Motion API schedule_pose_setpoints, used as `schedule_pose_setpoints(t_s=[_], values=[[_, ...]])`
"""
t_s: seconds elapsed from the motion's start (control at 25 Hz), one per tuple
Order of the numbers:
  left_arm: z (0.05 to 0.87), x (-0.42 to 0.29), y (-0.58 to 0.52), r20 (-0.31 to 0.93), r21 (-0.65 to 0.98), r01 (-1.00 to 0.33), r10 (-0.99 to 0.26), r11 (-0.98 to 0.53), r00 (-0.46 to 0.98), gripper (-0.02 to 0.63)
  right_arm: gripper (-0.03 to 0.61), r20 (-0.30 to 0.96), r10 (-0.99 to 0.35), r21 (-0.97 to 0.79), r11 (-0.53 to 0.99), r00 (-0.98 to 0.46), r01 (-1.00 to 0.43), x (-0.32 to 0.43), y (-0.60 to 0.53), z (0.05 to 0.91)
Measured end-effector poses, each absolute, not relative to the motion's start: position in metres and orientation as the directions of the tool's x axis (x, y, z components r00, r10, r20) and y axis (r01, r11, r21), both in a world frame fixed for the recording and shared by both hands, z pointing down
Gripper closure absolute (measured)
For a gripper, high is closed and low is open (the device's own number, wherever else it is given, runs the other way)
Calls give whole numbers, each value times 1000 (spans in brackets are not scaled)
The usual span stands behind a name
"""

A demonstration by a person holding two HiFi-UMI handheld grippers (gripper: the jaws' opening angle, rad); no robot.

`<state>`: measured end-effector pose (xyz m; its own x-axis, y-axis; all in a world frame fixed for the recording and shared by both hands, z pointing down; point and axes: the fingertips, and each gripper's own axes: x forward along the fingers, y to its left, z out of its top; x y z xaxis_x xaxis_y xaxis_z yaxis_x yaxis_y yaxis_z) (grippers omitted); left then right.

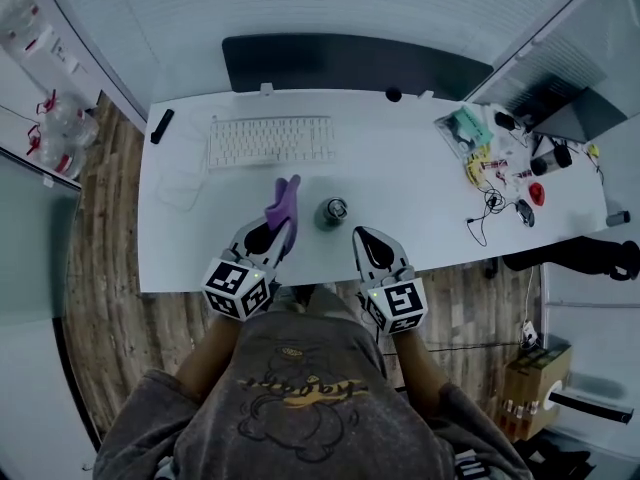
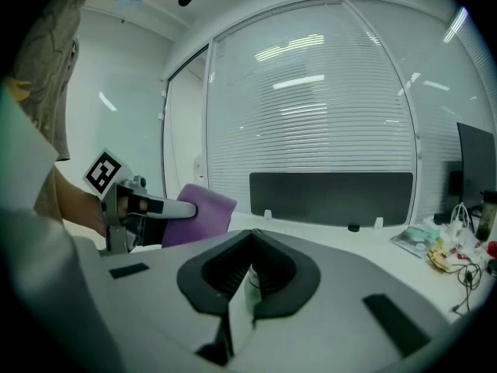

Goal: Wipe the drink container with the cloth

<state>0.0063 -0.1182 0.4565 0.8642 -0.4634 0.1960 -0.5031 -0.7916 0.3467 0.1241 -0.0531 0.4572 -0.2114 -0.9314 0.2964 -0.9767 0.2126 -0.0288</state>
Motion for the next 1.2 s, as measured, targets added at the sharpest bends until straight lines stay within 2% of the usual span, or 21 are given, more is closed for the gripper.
schedule_pose_setpoints(t_s=[0.24,0.32,0.36,0.48,0.6,0.8,1.2], values=[[456,15,-124,206,352,-535,-494,-768,845,563,563,343,-892,8,316,-294,-949,127,-67,463],[456,18,-127,207,351,-544,-504,-762,839,563,448,370,-865,12,369,-339,-929,125,-72,468],[456,19,-127,207,350,-548,-508,-759,836,563,424,381,-853,13,391,-357,-920,125,-74,471],[459,22,-128,207,351,-560,-521,-751,828,563,373,412,-816,19,452,-405,-892,120,-79,480],[462,23,-128,207,357,-573,-536,-738,819,564,289,447,-770,39,525,-455,-850,114,-83,492],[464,23,-128,210,358,-590,-553,-724,806,563,232,515,-692,85,628,-506,-773,108,-95,510],[471,10,-129,222,347,-630,-591,-695,775,563,262,615,-581,109,732,-532,-673,108,-117,549]])
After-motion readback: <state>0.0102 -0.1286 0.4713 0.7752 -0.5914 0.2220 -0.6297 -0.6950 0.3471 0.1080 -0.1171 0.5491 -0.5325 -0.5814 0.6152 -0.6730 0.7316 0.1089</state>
